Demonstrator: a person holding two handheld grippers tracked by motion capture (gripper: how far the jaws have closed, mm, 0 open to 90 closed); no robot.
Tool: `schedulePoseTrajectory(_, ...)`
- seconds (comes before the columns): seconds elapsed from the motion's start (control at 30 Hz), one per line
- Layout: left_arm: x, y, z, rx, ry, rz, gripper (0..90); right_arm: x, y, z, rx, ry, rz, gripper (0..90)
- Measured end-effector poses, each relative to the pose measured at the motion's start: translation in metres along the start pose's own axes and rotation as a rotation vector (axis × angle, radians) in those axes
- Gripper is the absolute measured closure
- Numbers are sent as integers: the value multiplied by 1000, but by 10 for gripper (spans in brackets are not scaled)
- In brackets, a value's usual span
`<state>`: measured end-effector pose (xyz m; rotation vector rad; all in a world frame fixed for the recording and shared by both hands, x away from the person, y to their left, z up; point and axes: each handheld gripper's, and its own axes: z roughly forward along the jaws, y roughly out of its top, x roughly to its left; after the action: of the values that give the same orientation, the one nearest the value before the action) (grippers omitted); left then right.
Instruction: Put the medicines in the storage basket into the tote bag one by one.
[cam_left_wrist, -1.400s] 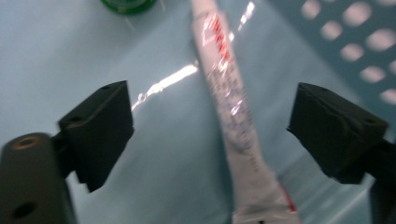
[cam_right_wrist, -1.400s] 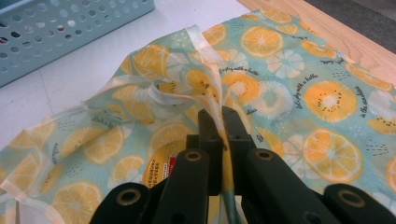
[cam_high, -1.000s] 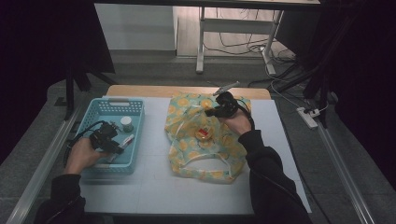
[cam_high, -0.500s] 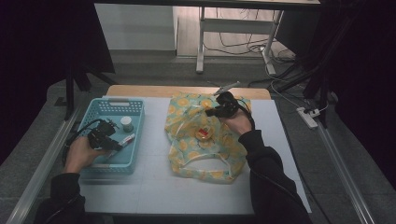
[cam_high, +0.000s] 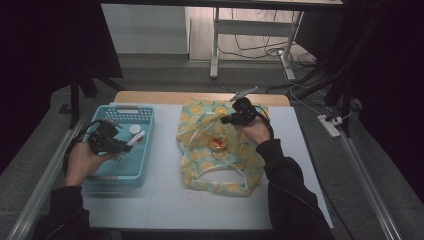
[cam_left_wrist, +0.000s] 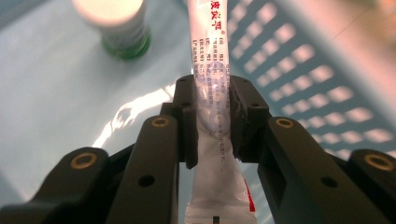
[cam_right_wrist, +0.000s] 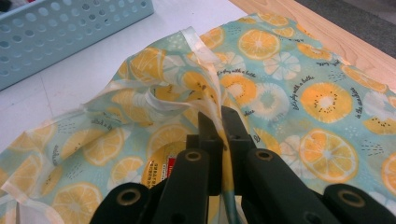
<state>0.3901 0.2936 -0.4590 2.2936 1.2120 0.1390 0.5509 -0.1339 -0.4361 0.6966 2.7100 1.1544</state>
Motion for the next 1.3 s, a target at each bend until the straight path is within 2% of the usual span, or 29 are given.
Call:
schedulePoseTrajectory(0.37, -33, 30, -2, -61, -55, 60, 748, 0, 0, -1, -6, 0, 2, 893)
schedulePoseTrajectory(0.47, -44, 39, -1, -74, -83, 70, 749, -1, 0, -2, -9, 0, 2, 892)
schedulePoseTrajectory(0.7, -67, 61, 9, -80, -112, 109, 749, 0, 1, -3, -15, -1, 4, 893)
schedulePoseTrajectory(1.0, -96, 92, 35, -78, -155, 150, 748, -1, 1, -5, -22, -3, 6, 893)
schedulePoseTrajectory(1.3, -123, 122, 69, -53, -160, 198, 748, -1, 1, -6, -29, -6, 9, 893)
